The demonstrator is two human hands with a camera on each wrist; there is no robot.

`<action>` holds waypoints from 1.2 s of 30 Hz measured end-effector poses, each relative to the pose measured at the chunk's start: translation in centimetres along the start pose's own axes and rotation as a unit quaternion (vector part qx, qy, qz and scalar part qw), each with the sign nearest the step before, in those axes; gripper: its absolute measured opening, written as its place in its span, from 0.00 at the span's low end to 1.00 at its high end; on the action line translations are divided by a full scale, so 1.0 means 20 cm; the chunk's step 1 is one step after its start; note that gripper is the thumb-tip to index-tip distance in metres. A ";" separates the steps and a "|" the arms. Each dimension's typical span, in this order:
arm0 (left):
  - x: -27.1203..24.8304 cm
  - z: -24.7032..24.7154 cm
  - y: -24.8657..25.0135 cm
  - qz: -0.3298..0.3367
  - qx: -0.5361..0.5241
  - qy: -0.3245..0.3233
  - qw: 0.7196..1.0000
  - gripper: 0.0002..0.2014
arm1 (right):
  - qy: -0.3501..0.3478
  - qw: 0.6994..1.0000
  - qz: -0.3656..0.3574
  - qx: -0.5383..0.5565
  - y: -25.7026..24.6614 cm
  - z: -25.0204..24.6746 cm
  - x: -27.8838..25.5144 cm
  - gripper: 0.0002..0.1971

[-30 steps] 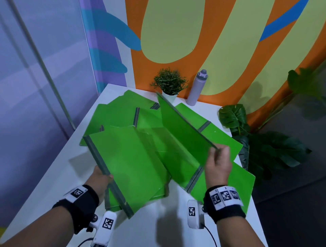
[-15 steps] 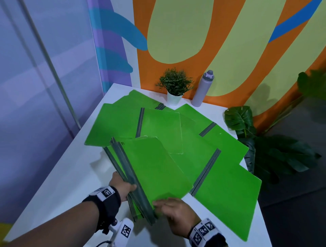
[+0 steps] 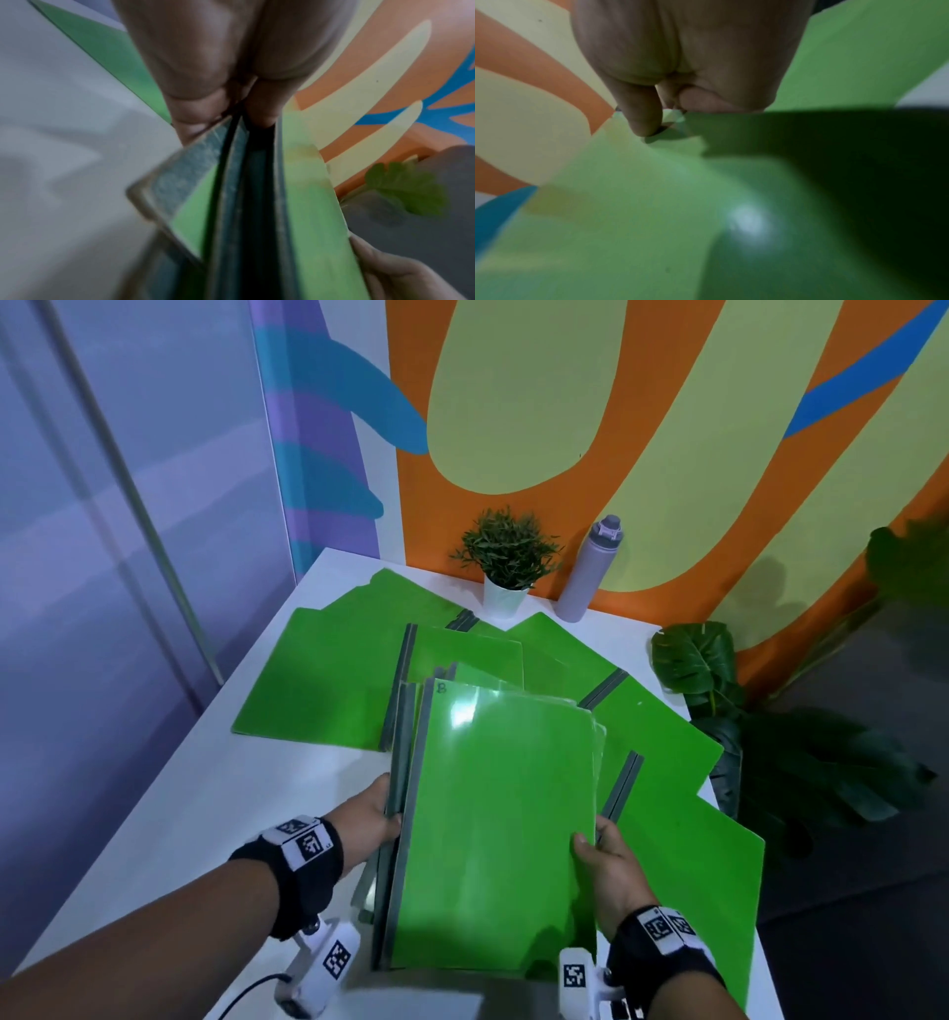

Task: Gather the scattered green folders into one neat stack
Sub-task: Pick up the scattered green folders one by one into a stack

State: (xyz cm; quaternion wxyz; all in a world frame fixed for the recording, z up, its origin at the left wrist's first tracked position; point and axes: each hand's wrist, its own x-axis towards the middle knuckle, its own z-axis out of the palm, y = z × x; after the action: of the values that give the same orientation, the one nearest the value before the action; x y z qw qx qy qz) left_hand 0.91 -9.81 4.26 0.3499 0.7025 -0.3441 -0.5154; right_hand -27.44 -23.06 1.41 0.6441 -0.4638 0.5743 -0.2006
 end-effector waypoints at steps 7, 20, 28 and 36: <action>0.29 -0.03 0.00 -0.018 0.240 0.069 0.968 0.28 | 0.120 0.992 0.046 0.019 0.07 -0.08 0.06 0.31; 0.70 -0.12 -0.22 -0.085 0.483 0.062 0.869 0.35 | 0.230 0.969 0.082 0.023 0.28 -0.20 0.17 0.29; 0.38 -0.03 -0.31 -0.004 0.479 0.105 0.871 0.22 | 0.199 0.974 0.092 0.065 0.18 -0.20 0.19 0.29; -0.03 -0.02 -0.56 -0.059 0.423 0.101 0.898 0.14 | 0.182 0.977 0.106 0.036 0.22 -0.16 0.20 0.29</action>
State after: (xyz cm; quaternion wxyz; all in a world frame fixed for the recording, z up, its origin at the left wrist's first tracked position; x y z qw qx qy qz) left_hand 2.58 -3.44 -4.72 0.0213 0.8515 -0.4507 -0.2669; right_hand -30.66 -25.22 -4.15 0.5627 -0.3327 0.7200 -0.2331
